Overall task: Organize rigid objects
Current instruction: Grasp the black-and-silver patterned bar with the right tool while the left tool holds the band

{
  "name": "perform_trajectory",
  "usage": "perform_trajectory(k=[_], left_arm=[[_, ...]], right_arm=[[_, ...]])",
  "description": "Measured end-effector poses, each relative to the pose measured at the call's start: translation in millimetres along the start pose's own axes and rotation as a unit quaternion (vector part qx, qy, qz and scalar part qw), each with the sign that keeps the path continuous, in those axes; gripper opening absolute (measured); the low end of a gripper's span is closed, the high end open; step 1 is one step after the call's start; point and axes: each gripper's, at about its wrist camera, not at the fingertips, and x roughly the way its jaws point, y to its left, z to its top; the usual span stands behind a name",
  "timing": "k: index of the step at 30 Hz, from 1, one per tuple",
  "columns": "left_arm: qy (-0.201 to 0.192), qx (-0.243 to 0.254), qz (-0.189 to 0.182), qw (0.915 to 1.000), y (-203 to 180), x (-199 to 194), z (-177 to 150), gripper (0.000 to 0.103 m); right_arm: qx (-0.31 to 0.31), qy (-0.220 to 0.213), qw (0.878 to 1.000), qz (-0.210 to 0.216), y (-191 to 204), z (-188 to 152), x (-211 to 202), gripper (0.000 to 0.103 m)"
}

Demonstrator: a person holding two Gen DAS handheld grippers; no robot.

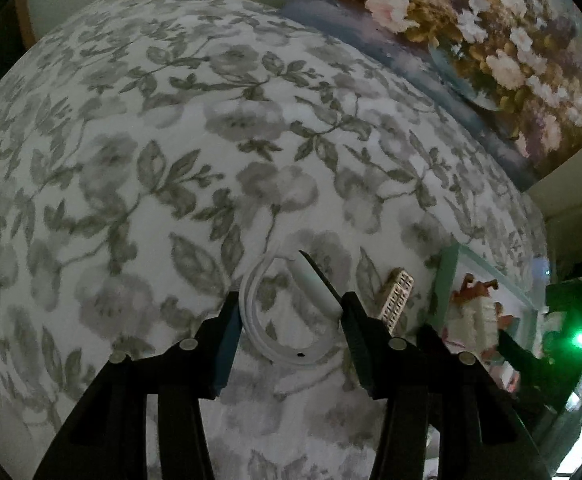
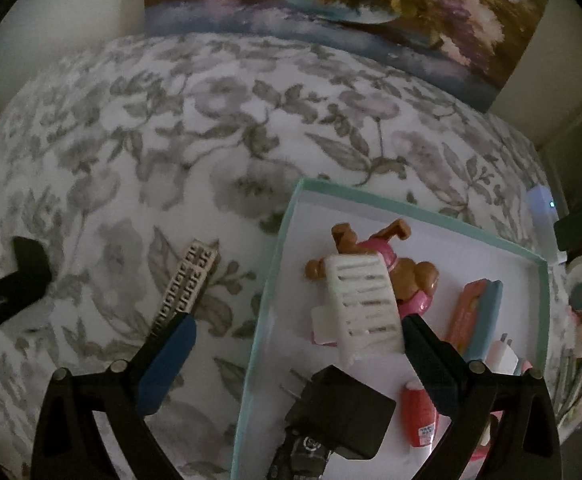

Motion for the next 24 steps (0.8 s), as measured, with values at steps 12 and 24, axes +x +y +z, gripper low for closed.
perform_trajectory(k=[12, 24], left_arm=[[0.002, -0.026, -0.007, 0.9996, 12, -1, -7, 0.051], [0.004, -0.034, -0.010, 0.9994, 15, 2, -3, 0.052]], right_arm=[[-0.049, 0.007, 0.999, -0.014, 24, -5, 9, 0.103], [-0.091, 0.007, 0.995, -0.038, 34, -11, 10, 0.103]])
